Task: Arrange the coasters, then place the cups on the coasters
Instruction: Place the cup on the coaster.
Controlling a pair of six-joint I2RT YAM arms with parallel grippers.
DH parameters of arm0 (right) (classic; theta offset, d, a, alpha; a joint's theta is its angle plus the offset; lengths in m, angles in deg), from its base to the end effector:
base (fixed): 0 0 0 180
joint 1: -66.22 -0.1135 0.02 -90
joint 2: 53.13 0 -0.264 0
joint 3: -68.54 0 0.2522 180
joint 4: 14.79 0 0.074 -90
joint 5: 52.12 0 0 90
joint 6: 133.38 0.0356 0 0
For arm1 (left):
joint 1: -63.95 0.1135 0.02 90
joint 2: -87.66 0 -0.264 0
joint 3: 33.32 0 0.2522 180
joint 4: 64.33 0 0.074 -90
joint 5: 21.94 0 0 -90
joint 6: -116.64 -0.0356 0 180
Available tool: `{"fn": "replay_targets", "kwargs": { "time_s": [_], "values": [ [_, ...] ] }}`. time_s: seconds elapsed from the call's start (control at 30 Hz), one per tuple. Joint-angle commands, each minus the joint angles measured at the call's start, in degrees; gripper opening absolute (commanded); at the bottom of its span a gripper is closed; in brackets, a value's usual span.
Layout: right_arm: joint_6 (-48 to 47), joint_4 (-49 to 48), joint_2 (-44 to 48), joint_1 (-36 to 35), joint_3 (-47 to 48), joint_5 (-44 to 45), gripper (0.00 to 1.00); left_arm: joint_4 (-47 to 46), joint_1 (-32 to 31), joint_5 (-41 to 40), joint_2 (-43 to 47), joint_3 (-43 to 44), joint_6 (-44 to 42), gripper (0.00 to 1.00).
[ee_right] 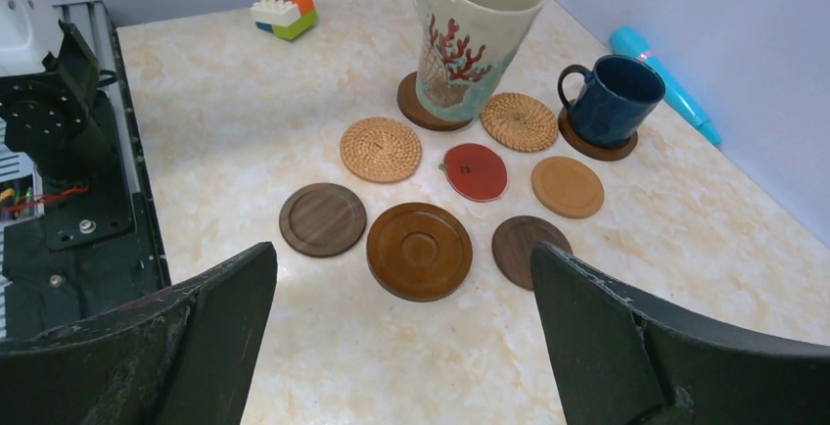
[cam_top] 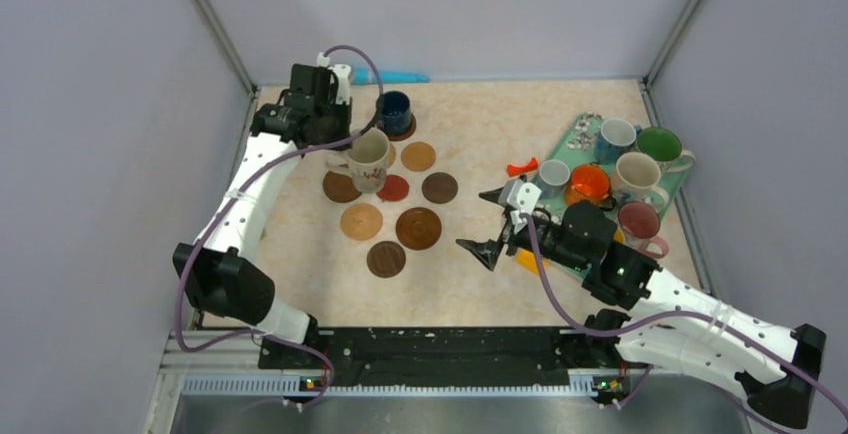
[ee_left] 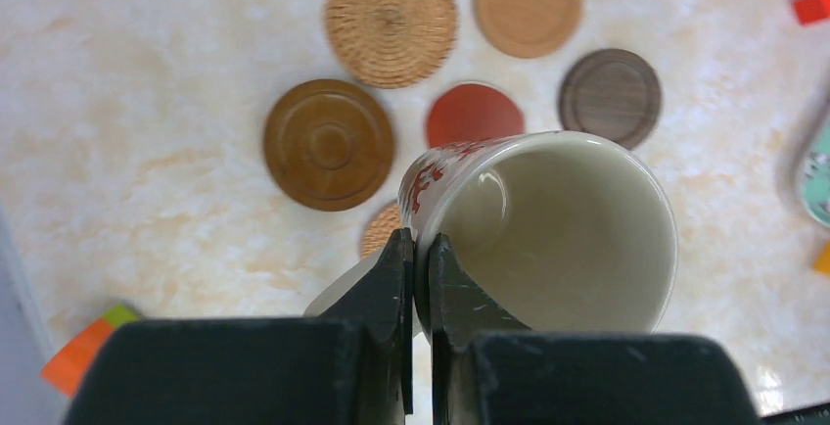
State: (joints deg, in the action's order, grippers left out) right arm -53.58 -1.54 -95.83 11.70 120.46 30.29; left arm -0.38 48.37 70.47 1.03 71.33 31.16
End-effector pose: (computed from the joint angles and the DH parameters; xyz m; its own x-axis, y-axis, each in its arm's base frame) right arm 0.1029 0.1525 0.3253 0.1163 -0.1392 -0.9834 -0.8769 0.4505 -0.1675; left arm 0.3083 -0.0875 0.3763 -0.7133 0.1171 -0.6910 0.2411 0.9668 -0.0849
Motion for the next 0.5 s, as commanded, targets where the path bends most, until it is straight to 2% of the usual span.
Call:
{"fn": "replay_targets", "kwargs": {
  "time_s": [0.0, 0.2, 0.47],
  "values": [
    [3.4, -2.6, 0.0, 0.2, -0.2, 1.0, 0.99, -5.5, 4.6, -0.7, 3.6, 0.4, 0.8, 0.00],
    [4.3, -2.3, 0.0, 0.2, -0.4, 0.9, 0.99, -11.3, 10.4, -1.5, 2.9, -4.6, -5.5, 0.00],
    [4.6, -2.6, 0.1, 0.2, -0.8, -0.1, 0.99, -15.7, 19.5, 9.0, 0.4, -6.7, -3.3, 0.00]
  ]
}}
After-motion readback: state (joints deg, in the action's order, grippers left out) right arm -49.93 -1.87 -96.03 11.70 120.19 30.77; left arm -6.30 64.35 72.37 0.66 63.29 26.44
